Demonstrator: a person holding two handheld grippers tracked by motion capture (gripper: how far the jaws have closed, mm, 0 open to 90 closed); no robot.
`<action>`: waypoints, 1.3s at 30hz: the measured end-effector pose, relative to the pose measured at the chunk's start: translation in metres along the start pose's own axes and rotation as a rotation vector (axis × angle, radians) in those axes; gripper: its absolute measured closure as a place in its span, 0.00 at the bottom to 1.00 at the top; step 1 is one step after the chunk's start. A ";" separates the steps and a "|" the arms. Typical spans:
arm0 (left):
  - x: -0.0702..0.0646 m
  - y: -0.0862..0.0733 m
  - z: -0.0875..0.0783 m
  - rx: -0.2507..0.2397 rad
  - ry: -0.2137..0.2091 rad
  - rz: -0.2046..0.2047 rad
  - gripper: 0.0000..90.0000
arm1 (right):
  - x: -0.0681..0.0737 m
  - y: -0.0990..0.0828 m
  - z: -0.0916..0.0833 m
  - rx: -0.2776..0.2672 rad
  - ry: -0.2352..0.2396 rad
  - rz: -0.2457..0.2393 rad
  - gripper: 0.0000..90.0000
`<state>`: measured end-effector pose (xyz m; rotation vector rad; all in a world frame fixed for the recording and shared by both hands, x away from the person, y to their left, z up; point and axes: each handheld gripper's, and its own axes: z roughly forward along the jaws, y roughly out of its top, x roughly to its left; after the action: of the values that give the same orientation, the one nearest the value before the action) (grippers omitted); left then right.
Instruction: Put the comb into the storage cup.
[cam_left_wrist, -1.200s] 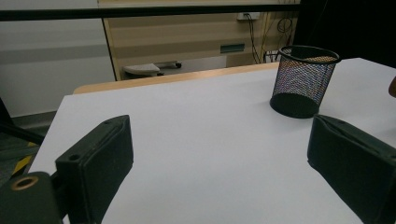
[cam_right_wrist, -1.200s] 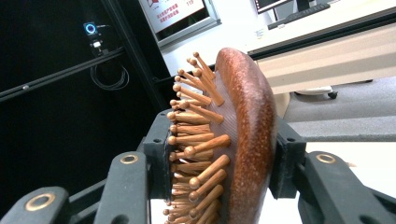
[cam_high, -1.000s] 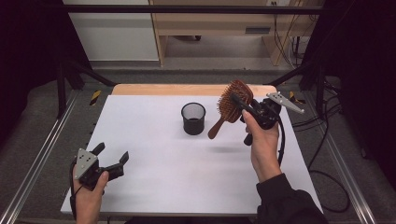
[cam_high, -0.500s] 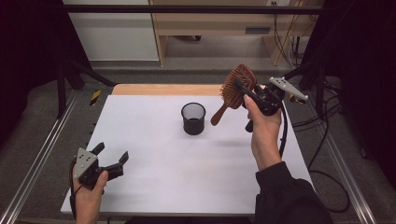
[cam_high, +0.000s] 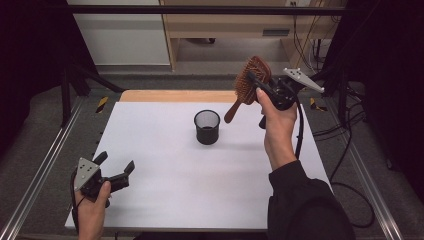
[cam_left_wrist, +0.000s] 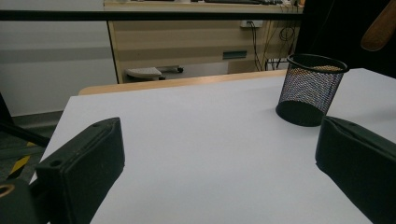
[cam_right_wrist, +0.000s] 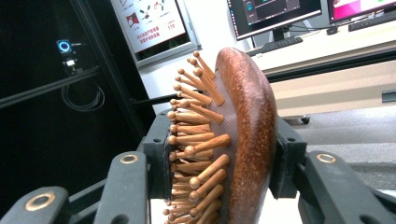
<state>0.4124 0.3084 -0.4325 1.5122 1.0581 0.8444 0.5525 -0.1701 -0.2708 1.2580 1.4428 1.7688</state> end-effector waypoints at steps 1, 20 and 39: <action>0.000 0.000 0.000 -0.001 -0.002 0.002 0.02 | 0.000 0.001 0.001 0.001 -0.001 0.000 0.58; -0.002 -0.001 0.001 0.003 -0.018 0.006 0.02 | 0.016 -0.001 0.026 0.002 0.046 -0.022 0.58; -0.005 -0.001 0.003 0.010 -0.028 0.025 0.03 | 0.024 -0.025 0.052 0.059 0.068 -0.034 0.57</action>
<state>0.4133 0.3022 -0.4343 1.5446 1.0258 0.8339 0.5844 -0.1190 -0.2866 1.2054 1.5556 1.7740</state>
